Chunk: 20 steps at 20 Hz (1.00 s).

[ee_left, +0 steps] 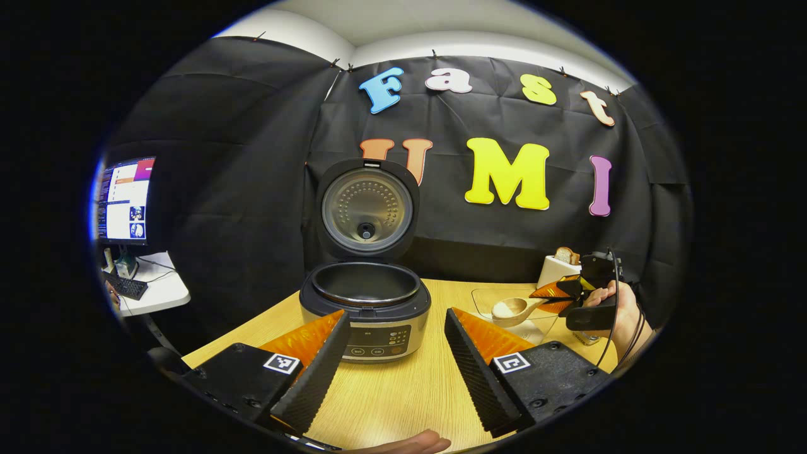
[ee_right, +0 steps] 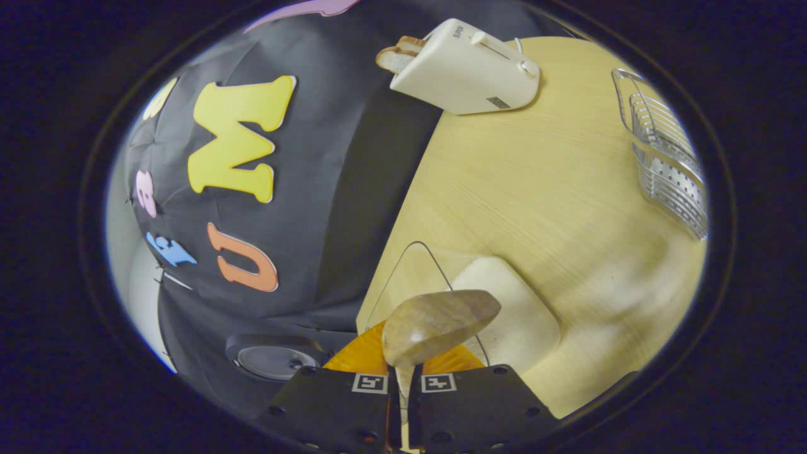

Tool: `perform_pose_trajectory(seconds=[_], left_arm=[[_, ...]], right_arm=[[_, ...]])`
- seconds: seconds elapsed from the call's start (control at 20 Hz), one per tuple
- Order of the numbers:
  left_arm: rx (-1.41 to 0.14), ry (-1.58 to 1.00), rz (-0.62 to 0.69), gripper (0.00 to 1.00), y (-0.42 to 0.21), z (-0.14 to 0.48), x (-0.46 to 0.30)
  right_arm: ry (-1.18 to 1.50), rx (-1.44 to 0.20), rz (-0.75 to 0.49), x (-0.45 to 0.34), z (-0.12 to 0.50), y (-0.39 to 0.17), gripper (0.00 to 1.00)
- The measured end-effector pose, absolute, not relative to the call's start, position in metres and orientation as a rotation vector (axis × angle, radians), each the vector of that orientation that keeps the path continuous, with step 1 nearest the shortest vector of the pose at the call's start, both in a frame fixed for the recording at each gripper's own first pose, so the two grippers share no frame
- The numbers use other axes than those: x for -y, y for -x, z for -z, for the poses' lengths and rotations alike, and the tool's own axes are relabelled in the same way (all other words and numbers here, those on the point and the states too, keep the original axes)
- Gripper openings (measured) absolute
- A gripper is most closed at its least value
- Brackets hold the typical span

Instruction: Close the left gripper, press the button to open the rice cooker; take a wooden spoon from the chopstick holder with the right hand, scoop a spoonful of rice and pour it into the rice cooker, then put the wooden spoon back into the chopstick holder.

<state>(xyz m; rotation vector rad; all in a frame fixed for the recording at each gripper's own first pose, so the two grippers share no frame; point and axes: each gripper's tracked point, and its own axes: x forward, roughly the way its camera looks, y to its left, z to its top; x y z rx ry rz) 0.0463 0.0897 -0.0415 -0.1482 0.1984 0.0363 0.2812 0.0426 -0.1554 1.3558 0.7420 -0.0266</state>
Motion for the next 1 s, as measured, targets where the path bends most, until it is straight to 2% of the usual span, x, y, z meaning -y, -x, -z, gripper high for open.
perform_pose_trajectory(seconds=[0.2,0.5,1.0], left_arm=[[-0.198,0.147,-0.043,0.96,-0.046,0.041,-0.094],[-0.189,0.13,-0.068,0.96,-0.042,0.038,-0.111],[-0.173,0.091,-0.155,0.96,-0.029,0.037,-0.176]], right_arm=[[-1.403,-0.711,0.023,-0.038,0.144,-0.284,0.05],[-1.443,-0.674,-0.039,-0.053,0.09,-0.282,0.05],[-1.431,-0.705,-0.176,-0.148,0.023,-0.289,0.05]])
